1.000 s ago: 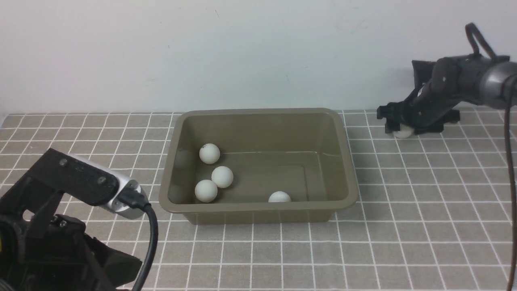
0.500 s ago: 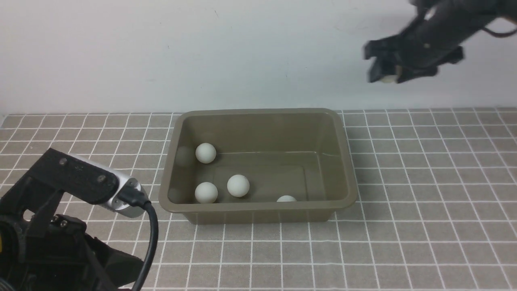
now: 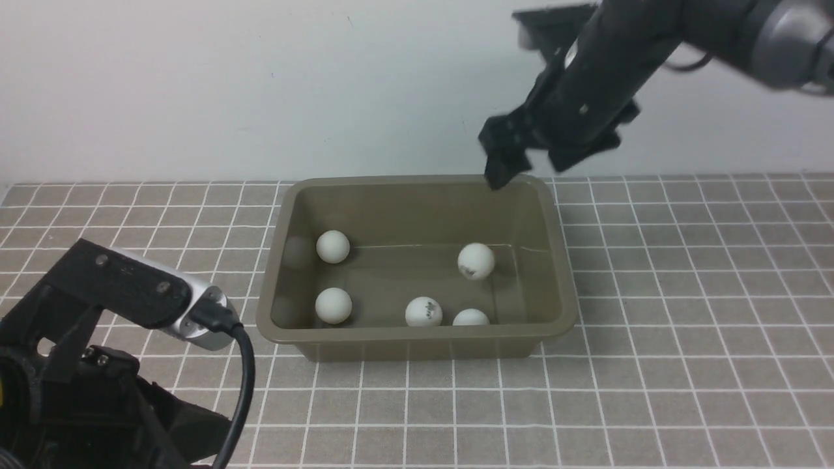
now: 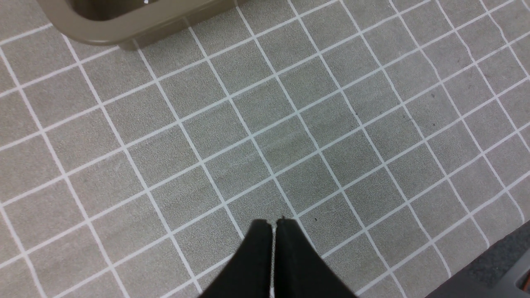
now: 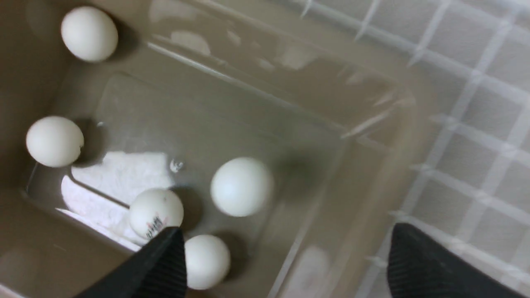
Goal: Put the table tennis balls into the box on the grey coffee tablecloth.
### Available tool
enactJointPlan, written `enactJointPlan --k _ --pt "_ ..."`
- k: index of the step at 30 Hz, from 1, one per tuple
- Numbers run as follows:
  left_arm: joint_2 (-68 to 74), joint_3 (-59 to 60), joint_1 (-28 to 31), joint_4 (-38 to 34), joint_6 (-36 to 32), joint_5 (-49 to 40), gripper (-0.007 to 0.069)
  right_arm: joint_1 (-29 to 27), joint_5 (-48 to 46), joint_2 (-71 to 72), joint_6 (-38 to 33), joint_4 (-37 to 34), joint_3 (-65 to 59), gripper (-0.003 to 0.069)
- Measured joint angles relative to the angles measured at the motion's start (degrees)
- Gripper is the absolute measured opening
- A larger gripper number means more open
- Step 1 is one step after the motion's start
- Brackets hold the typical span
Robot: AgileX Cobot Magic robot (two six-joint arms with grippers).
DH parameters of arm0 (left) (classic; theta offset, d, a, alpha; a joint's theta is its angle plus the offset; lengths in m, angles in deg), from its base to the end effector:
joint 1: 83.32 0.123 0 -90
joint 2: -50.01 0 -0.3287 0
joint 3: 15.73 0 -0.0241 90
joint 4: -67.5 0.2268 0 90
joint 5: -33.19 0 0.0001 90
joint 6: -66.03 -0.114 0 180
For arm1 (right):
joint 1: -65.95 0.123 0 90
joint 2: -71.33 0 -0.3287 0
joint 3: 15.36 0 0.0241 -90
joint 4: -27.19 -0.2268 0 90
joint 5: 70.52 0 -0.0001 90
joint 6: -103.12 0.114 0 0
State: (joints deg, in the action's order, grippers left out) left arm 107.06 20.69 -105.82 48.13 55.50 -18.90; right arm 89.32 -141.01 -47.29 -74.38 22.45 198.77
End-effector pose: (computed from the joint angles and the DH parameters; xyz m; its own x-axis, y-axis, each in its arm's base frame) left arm 0.0937 -0.0711 0.3202 -0.7613 0.2851 -0.5824 0.4898 0.8413 -0.2285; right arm 0.3903 0.1783 0.3543 -0.8596 -0.2941 -0.4178 -0.3654 0.9254 0.1006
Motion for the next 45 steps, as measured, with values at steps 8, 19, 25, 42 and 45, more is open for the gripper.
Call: enactJointPlan --k 8,19,25,42,45 --pt "0.0 0.0 0.0 0.0 -1.9 2.8 -0.0005 0.0 -1.2 26.5 5.0 8.3 1.9 0.0037" --pt "0.0 0.0 0.0 -1.3 -2.0 5.8 -0.0005 0.0 21.4 83.9 10.0 10.6 -46.2 -0.0013" --pt "0.0 0.0 0.0 -3.6 -2.0 7.2 -0.0005 0.0 38.4 107.8 21.9 23.4 -75.3 -0.0013" --pt "-32.3 9.3 -0.1 -12.1 -1.8 19.9 -0.0005 0.1 45.1 112.7 51.7 55.4 -83.9 -0.0013" --pt "-38.3 9.5 -0.1 -14.0 -1.8 20.4 -0.0005 0.1 45.3 112.7 51.8 55.9 -84.0 -0.0013"
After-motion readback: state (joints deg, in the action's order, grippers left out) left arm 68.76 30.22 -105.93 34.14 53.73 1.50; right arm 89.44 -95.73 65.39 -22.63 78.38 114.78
